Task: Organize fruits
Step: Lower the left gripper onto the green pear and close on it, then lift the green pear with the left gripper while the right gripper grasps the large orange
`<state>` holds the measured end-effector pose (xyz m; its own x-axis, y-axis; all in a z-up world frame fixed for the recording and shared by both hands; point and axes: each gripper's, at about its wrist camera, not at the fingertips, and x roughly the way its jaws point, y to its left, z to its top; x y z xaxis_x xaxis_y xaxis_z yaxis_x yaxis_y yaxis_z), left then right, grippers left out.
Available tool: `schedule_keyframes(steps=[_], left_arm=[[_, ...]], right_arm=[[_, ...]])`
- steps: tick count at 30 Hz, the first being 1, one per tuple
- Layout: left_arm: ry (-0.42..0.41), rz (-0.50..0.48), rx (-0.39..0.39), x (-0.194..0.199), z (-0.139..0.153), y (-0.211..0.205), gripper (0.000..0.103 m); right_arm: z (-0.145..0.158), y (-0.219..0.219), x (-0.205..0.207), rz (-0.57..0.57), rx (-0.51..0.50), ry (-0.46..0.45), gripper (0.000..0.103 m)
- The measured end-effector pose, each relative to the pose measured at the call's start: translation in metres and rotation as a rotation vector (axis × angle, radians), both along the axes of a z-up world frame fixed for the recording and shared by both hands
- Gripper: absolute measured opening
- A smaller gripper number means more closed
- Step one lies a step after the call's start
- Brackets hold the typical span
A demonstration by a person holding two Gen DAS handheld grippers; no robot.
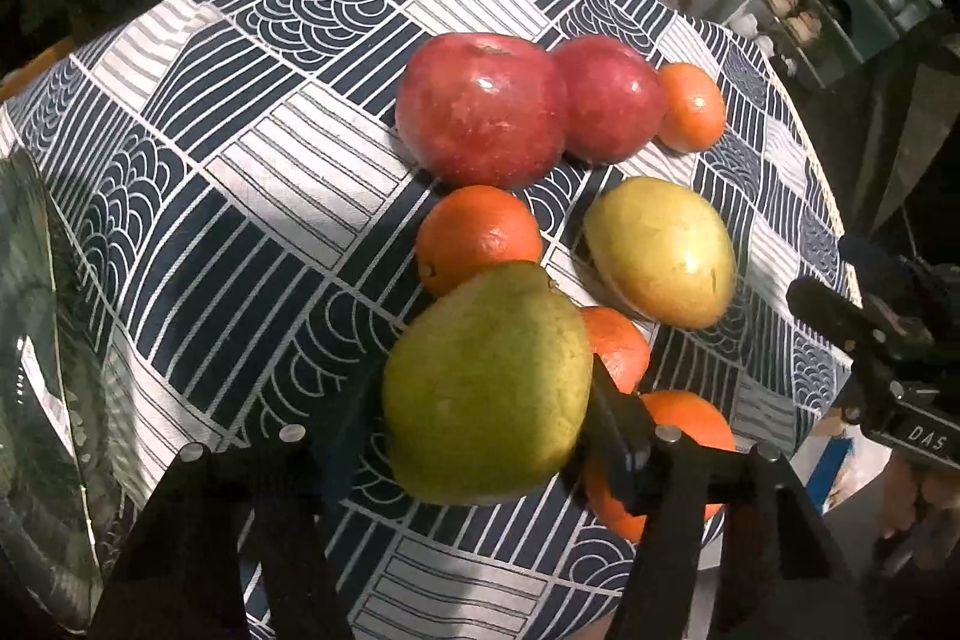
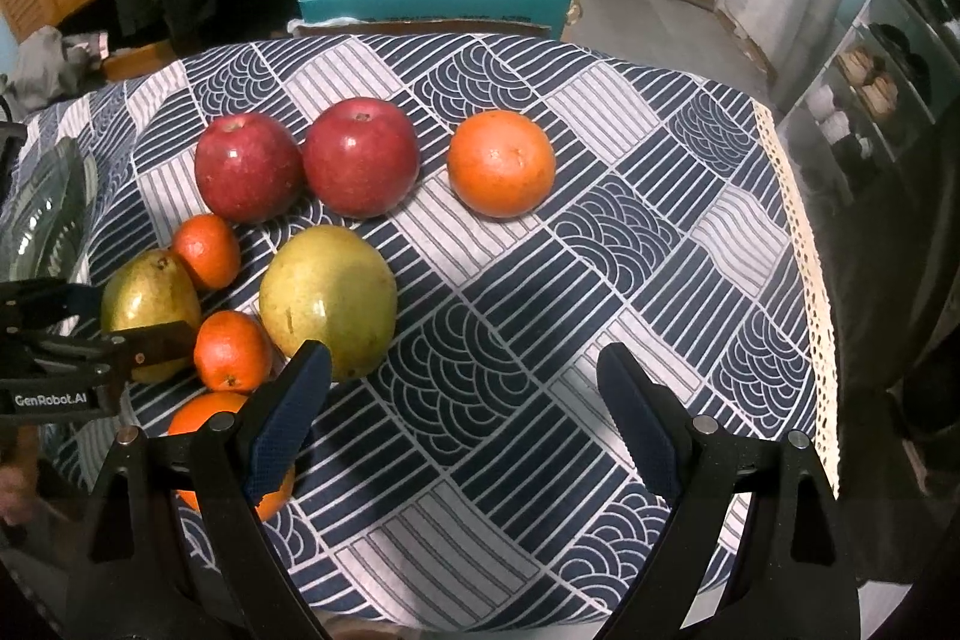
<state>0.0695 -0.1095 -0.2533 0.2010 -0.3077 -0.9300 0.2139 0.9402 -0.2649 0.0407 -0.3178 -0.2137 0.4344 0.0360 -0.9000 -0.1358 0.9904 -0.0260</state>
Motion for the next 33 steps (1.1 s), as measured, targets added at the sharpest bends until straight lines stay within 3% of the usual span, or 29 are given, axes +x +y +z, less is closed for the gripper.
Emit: schedule_keyframes(steps=[6,18,33], left_arm=[[-0.025,-0.013,0.049,-0.008,0.003,-0.001,0.066],[-0.045,0.006,0.120,-0.037,0.021,0.026,0.066],[-0.027,0.070,0.122,-0.051,0.017,0.054,0.066]], right_arm=[[0.001,0.004,-0.004,0.018,0.003,0.001,0.089],[0.008,0.042,-0.027,0.134,0.122,0.038,0.089],[-0.027,0.088,-0.037,0.233,0.111,0.178,0.089]])
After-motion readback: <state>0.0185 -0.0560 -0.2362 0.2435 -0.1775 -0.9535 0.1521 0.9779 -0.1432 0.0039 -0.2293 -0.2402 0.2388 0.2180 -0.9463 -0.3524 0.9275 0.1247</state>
